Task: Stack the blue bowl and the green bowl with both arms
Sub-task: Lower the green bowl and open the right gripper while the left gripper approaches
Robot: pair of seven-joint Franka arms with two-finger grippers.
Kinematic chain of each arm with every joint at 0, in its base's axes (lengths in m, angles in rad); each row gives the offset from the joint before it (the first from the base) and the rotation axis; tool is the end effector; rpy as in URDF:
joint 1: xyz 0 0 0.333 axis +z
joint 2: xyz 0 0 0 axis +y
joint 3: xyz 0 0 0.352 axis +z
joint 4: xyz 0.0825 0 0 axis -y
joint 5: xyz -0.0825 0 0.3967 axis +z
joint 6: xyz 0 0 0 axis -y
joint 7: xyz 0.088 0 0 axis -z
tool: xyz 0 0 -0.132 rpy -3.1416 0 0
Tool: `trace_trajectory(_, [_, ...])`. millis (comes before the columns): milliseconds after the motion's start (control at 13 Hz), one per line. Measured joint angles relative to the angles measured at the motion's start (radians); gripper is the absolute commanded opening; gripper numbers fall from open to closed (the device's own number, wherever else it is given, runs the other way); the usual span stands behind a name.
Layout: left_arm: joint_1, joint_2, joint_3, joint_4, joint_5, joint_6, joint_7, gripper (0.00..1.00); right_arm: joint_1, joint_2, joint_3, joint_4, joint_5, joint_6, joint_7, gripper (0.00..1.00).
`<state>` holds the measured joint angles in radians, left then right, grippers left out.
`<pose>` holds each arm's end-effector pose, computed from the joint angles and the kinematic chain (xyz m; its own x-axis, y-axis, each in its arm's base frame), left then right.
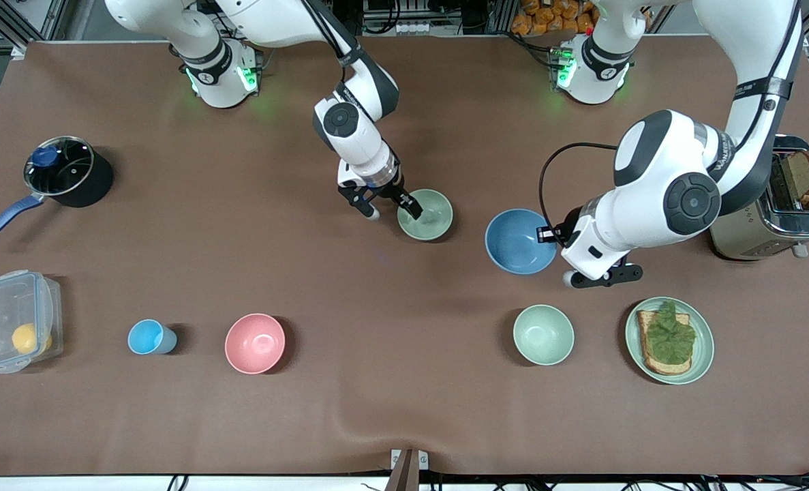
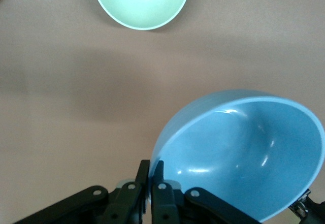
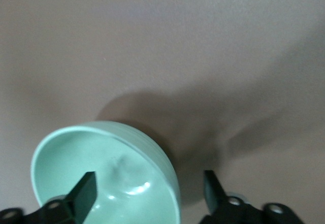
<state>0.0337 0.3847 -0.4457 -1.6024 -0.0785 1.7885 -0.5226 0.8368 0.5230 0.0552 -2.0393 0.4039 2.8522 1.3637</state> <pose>0.6165 -0.2426 0.4200 0.9574 0.1280 -0.2590 0.1633 -0.9793 0.1198 0.4249 0.4954 0.2065 0.6650 -0.7229 -0.1874 -0.7418 -0.6102 -0.2782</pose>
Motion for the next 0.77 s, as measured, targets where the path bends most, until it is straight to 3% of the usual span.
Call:
trace_trajectory(538, [-0.077, 0.000, -0.005, 0.029, -0.016, 0.000, -0.134, 0.00, -0.090, -0.004, -0.005, 0.100, 0.011, -0.250, 0.203, 1.00])
trace_trajectory(769, [-0.101, 0.000, -0.006, 0.035, -0.018, 0.000, -0.166, 0.00, -0.154, -0.002, -0.006, 0.116, 0.074, -0.324, 0.216, 1.00])
